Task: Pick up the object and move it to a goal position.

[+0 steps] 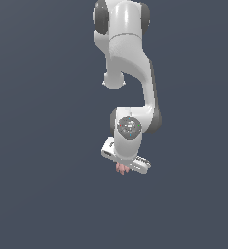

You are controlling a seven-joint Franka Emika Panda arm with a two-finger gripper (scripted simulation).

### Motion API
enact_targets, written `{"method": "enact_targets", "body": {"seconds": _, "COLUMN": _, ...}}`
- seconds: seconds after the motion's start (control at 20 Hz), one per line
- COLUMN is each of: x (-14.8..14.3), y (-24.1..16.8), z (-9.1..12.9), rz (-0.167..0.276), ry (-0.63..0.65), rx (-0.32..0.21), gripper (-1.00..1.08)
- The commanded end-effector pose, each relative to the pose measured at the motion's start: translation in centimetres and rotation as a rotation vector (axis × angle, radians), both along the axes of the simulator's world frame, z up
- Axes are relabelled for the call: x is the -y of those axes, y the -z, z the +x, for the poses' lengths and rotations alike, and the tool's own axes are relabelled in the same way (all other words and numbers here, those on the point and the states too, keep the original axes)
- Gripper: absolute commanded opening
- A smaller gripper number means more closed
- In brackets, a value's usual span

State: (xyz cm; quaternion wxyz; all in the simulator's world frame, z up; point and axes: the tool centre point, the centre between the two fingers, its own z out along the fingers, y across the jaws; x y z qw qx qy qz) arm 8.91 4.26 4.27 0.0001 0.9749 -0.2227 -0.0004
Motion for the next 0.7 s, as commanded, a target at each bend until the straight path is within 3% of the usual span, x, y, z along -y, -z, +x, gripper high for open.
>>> {"method": "enact_targets", "body": {"seconds": 0.0, "x": 0.1, "y": -0.3, "z": -0.1, "rz": 0.000, "ry": 0.000, "rx": 0.001, "gripper": -1.00}}
{"method": "enact_targets", "body": {"seconds": 0.65, "x": 2.4, "y": -5.7, "z": -3.2, "rz": 0.001, "ry": 0.000, "rx": 0.001, "gripper": -1.00}}
